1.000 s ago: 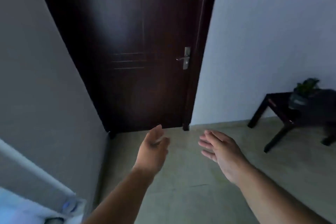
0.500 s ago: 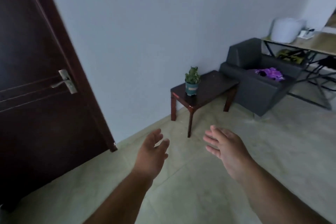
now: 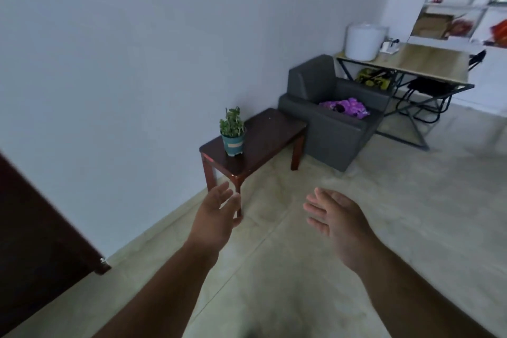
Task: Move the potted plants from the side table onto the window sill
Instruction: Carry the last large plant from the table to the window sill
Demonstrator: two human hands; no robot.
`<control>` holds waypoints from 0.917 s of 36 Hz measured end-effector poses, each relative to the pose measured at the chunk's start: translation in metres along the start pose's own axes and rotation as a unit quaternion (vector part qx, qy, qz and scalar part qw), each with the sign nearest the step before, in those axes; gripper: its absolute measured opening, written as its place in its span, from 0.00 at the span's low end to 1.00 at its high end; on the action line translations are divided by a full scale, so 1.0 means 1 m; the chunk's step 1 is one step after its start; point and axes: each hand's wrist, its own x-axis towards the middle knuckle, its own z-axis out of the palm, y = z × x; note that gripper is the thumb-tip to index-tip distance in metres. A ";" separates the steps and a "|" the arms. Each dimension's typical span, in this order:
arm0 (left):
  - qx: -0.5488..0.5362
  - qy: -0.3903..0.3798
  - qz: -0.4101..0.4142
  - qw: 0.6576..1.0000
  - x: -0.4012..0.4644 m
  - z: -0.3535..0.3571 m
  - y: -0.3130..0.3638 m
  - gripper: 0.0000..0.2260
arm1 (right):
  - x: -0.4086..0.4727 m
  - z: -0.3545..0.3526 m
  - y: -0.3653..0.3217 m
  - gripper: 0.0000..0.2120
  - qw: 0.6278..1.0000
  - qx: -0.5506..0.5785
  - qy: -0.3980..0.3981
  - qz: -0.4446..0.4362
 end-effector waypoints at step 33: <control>0.009 0.095 -0.083 0.992 0.398 0.137 0.027 0.22 | 0.448 0.008 -0.098 0.21 0.990 -0.061 -0.107 0.064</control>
